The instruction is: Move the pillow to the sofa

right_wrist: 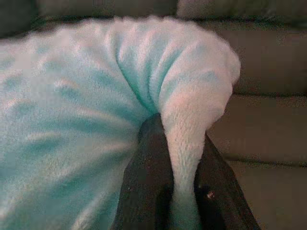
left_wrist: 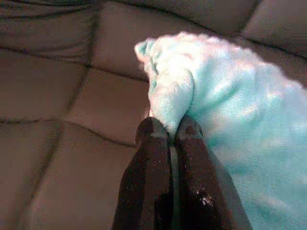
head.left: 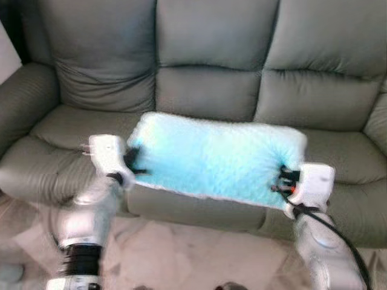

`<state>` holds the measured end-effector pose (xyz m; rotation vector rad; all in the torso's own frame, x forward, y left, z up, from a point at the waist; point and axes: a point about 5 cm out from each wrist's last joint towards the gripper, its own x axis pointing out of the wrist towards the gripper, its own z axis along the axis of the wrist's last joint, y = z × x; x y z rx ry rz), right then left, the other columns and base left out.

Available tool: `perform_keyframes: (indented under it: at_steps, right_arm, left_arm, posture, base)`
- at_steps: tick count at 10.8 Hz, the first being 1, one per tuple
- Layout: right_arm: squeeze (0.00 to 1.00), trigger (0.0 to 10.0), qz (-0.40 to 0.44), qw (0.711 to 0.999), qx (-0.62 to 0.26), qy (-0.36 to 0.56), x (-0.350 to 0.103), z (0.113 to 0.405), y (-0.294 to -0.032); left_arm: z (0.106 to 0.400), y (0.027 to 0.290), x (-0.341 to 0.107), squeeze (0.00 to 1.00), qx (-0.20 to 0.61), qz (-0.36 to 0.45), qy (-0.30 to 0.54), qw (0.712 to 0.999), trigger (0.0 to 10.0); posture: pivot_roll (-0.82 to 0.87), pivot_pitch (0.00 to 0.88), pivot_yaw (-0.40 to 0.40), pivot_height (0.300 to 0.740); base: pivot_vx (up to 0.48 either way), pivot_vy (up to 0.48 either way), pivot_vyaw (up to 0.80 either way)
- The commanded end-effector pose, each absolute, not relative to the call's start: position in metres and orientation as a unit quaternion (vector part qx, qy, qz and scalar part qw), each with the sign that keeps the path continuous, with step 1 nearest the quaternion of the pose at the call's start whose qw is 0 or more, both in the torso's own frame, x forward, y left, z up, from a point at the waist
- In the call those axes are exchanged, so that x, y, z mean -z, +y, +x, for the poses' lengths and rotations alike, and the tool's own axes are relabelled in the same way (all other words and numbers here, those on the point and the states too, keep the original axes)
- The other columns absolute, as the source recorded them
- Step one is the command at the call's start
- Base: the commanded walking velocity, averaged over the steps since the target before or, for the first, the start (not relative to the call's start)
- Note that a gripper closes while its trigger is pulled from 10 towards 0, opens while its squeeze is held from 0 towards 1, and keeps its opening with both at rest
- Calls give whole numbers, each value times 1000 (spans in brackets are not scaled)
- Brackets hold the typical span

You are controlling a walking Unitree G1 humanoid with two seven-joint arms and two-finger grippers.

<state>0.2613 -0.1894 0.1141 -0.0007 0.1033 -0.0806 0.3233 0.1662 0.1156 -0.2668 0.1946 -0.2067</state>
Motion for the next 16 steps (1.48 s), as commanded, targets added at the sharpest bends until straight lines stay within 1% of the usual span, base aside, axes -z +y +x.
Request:
perform_keyframes:
  at_steps: [1, 4, 8, 9, 11, 13, 14, 16]
  right_arm:
    - [0, 10000, 0, 998, 40, 46, -117, 261, -189]
    - [0, 10000, 0, 998, 39, 46, -117, 262, -188]
    - [0, 10000, 5, 999, 34, 39, -119, 264, -185]
    - [0, 10000, -2, 999, 17, 29, -122, 267, -180]
    - [0, 10000, 1, 1000, -15, 25, -124, 273, -168]
    - [0, 10000, -7, 999, -44, 23, -128, 280, -162]
    - [0, 10000, -9, 999, -45, 21, -129, 283, -163]
    - [0, 10000, -7, 999, -41, 17, -130, 285, -164]
  left_arm:
    - [325, 176, -123, 0, 86, -127, 80, 985, 10000]
    - [327, 178, -128, 0, 82, -133, 68, 985, 10000]
    - [324, 171, -125, 0, 89, -137, 63, 985, 10000]
    - [322, 173, -124, 0, 83, -136, 64, 985, 10000]
    - [314, 179, -119, 0, 55, -136, 61, 987, 10000]
    - [305, 181, -113, 0, 29, -142, 57, 988, 10000]
    - [302, 180, -111, 0, 26, -145, 57, 988, 10000]
    - [304, 180, -113, 0, 21, -126, 49, 991, 10000]
  posture:
    - [-182, 116, -9, 740]
    - [-180, 118, -8, 740]
    - [-170, 118, -10, 740]
    - [-160, 116, -14, 740]
    - [-119, 105, -64, 740]
    - [-102, 101, -94, 740]
    - [-101, 100, -94, 740]
    - [-102, 100, -76, 740]
  base:
    - [0, 0, 0]
    - [0, 0, 0]
    - [0, 0, 0]
    - [0, 0, 0]
    - [0, 0, 0]
    - [0, 0, 0]
    - [0, 0, 0]
    - [0, 0, 0]
